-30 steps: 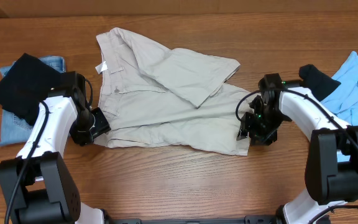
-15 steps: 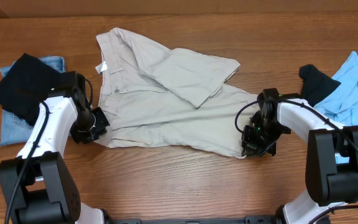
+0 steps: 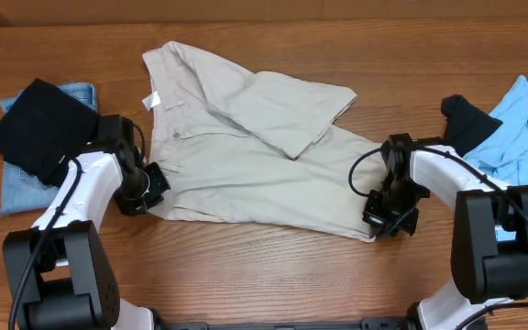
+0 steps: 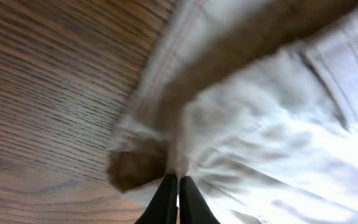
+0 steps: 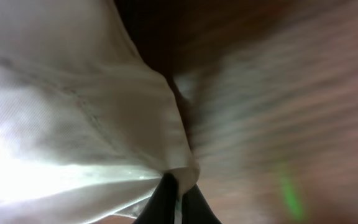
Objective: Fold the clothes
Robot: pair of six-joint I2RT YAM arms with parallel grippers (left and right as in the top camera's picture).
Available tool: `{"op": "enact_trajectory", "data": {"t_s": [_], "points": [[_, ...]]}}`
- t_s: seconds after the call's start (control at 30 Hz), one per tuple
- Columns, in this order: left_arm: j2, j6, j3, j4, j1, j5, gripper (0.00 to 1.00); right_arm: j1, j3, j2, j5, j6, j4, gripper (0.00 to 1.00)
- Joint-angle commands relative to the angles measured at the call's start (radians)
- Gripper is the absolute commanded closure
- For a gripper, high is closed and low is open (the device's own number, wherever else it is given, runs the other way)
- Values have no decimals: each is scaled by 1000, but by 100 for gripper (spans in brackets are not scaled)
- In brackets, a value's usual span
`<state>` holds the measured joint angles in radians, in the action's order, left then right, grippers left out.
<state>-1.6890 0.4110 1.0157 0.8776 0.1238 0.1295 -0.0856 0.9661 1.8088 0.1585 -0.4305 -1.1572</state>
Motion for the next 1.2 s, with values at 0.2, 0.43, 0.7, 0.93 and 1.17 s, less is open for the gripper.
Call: {"op": "enact_trajectory", "data": {"t_s": [0.2, 0.43, 0.7, 0.93, 1.17], "points": [[9, 5, -72, -66, -9, -47, 95, 8, -6, -16, -163, -80, -27, 96], [13, 3, -116, -54, -8, -10, 96, 8, -6, -16, -307, -174, -79, 96], [132, -23, -25, -6, -8, 27, 96, 8, -6, -16, -309, -173, -63, 96], [227, 31, -22, 26, -9, 19, 96, 8, -6, -16, -309, -172, -45, 96], [269, 106, -22, 162, -8, -122, 96, 8, -6, -16, -316, -165, -38, 96]]}}
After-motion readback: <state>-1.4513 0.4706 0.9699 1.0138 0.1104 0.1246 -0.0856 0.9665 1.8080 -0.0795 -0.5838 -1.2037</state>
